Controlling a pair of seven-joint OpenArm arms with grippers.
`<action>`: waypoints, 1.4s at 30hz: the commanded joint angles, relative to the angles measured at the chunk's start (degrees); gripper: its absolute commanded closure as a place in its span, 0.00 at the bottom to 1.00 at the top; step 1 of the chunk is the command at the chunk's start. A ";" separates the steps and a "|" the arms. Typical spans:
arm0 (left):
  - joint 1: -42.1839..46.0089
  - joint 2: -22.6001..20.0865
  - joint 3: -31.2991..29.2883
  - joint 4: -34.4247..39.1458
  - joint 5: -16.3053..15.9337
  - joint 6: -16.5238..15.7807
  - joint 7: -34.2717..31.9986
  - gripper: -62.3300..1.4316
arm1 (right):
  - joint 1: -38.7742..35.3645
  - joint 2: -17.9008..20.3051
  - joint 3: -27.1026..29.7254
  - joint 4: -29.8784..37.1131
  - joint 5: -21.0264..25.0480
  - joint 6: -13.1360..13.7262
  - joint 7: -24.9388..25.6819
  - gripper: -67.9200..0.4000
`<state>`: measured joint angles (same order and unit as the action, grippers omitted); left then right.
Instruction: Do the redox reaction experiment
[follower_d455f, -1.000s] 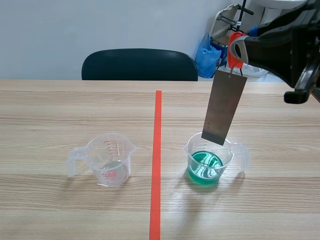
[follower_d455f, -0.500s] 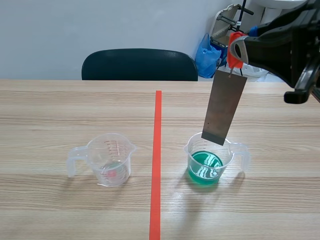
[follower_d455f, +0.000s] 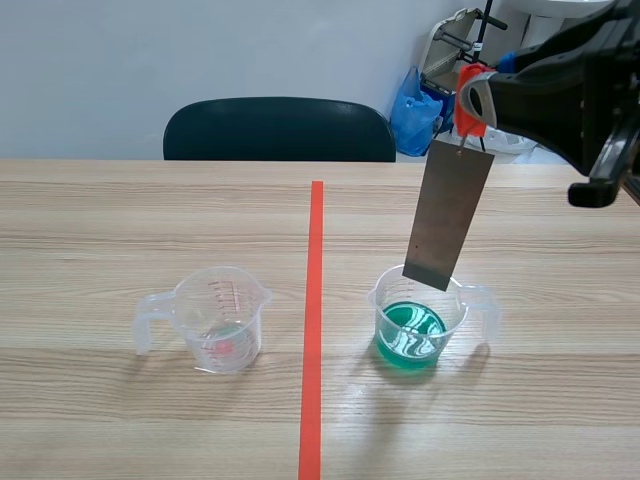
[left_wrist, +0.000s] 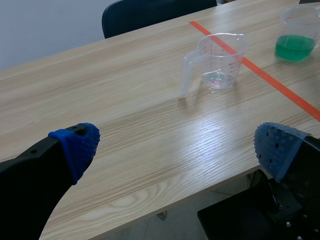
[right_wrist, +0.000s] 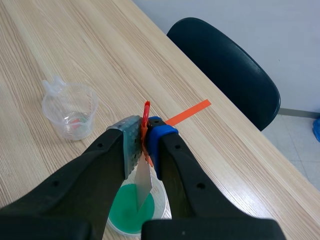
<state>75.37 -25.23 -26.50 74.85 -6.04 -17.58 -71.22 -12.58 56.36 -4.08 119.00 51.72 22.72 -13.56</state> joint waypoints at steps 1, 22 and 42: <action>0.07 0.11 -0.04 0.55 -0.35 0.15 -0.83 0.00 | 0.83 0.44 0.42 0.96 0.61 -0.39 0.85 0.99; 0.07 0.11 -0.04 0.55 -0.35 0.15 -0.83 0.00 | 0.83 0.42 0.33 0.94 0.59 -0.39 0.61 0.98; 0.07 0.11 -0.04 0.55 -0.35 0.15 -0.85 0.00 | 0.83 -1.07 -4.22 -1.42 -2.16 -0.39 3.67 0.98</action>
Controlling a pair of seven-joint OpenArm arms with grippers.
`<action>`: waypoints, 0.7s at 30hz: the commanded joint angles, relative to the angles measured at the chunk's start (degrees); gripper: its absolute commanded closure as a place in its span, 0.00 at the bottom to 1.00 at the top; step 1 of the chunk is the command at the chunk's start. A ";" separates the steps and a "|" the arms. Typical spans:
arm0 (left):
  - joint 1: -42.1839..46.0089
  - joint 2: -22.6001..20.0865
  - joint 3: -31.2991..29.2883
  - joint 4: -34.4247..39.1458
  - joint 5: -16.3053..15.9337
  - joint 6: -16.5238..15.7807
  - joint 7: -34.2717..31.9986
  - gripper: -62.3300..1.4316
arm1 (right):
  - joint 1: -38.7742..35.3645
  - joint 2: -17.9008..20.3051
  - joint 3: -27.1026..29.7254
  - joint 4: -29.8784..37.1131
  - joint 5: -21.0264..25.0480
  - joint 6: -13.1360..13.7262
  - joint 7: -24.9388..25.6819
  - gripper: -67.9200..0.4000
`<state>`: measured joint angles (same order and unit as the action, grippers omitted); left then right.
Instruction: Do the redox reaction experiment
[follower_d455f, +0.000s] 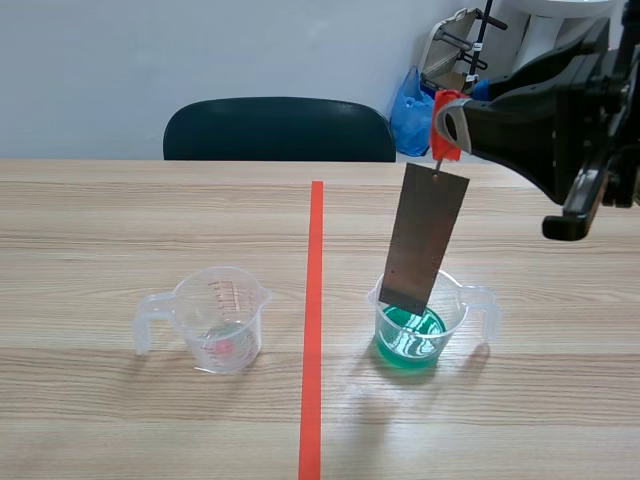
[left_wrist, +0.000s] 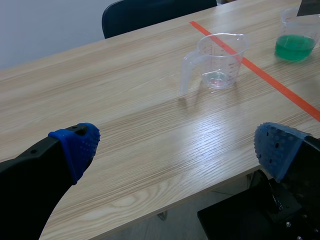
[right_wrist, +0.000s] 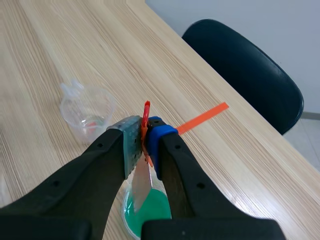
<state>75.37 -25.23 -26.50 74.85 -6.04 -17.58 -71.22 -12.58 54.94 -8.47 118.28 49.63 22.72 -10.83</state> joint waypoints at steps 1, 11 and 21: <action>0.07 0.11 -0.04 0.55 -0.35 0.15 -0.85 0.00 | 0.83 -0.02 0.13 -1.27 -0.74 -0.37 1.16 0.98; 0.07 0.11 -0.04 0.55 -0.35 0.15 -0.90 0.00 | 0.83 -2.95 0.13 -3.87 -4.63 -0.17 1.20 0.98; 0.07 0.11 -0.04 0.55 -0.37 0.15 -0.96 0.00 | 0.83 -6.34 -0.31 -8.20 -7.74 2.14 3.39 0.98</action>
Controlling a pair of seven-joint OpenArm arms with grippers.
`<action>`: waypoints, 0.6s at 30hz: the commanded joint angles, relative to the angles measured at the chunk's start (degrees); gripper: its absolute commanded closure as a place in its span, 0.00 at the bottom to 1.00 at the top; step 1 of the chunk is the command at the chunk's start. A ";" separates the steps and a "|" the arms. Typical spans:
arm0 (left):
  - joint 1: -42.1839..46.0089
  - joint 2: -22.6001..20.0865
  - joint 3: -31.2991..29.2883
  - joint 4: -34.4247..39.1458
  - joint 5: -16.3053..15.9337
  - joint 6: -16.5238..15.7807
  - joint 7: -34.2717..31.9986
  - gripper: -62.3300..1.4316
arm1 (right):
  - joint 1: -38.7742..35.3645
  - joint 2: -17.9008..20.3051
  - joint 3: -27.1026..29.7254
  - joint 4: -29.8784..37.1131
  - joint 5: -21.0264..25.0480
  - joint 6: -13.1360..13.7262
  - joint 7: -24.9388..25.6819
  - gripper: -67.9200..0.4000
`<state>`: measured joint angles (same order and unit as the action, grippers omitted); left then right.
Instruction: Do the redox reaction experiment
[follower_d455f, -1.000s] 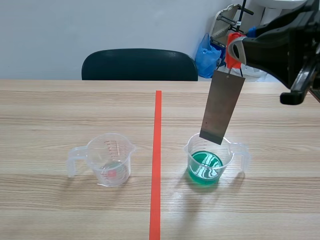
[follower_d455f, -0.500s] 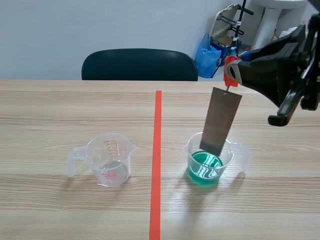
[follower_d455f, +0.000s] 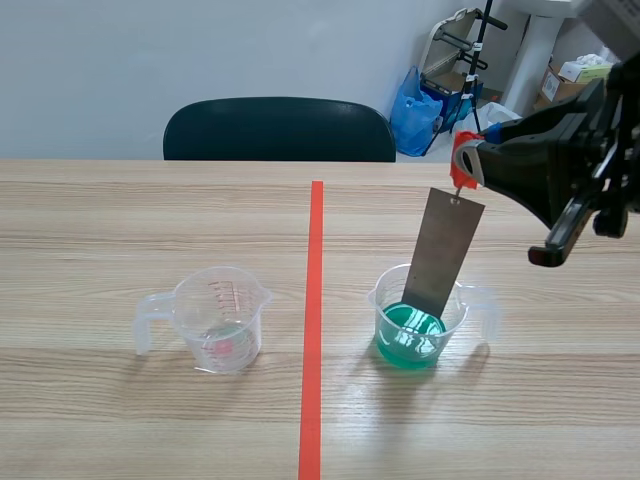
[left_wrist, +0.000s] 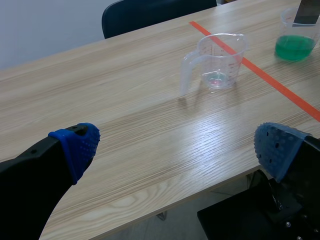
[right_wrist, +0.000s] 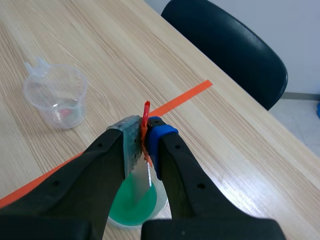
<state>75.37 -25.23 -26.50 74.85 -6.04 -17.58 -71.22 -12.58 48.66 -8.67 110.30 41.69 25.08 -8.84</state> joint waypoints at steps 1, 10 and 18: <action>0.07 0.11 -0.04 0.55 -0.37 0.15 -0.96 0.00 | 0.83 -0.66 -0.46 -0.90 -0.31 -0.11 1.75 0.98; 0.07 0.11 -0.04 0.55 -0.37 0.15 -0.96 0.00 | 0.87 -5.97 -3.67 -7.45 -8.68 2.29 6.23 0.98; 0.07 0.11 -0.04 0.55 -0.37 0.15 -0.96 0.00 | 1.18 -9.05 -4.17 -10.38 -14.80 2.69 8.48 0.98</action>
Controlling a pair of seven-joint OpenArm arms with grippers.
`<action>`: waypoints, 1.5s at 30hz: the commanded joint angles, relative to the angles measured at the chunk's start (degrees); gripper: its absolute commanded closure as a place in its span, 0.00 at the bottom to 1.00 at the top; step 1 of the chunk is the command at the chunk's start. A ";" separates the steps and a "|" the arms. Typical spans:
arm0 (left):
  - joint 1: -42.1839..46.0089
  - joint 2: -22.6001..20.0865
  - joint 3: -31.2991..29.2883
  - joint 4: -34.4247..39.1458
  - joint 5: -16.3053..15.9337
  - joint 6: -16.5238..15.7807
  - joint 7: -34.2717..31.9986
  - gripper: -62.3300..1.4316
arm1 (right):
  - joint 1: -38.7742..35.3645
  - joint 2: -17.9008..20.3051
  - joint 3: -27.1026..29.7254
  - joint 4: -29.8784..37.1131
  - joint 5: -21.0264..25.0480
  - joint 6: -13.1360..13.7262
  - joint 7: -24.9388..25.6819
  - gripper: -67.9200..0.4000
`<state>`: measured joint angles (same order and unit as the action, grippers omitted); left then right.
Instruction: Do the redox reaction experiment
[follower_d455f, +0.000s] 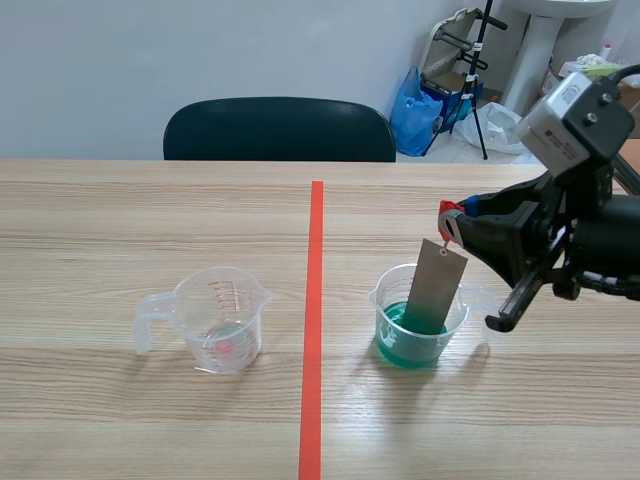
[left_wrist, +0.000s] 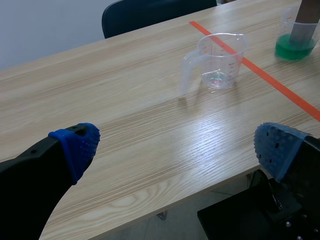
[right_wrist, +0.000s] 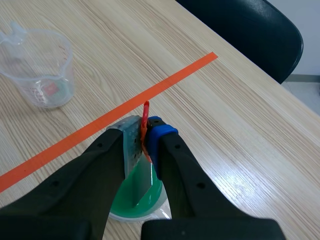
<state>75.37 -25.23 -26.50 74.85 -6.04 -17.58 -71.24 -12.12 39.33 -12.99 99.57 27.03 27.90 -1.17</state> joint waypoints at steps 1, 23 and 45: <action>0.07 0.11 -0.04 0.55 -0.37 0.15 -0.94 0.00 | 0.74 0.09 0.15 0.26 -0.61 -0.13 1.05 0.98; 0.07 0.11 -0.04 0.55 -0.35 0.13 -0.96 0.00 | 1.68 0.04 0.15 0.26 -1.33 0.07 1.57 0.99; 0.07 0.11 -0.04 0.55 -0.35 0.13 -0.96 0.00 | 1.66 0.04 0.15 0.26 -1.31 0.07 1.55 0.99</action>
<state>75.37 -25.23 -26.50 74.85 -6.04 -17.58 -71.24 -11.44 39.18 -12.99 99.57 25.26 27.97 -0.25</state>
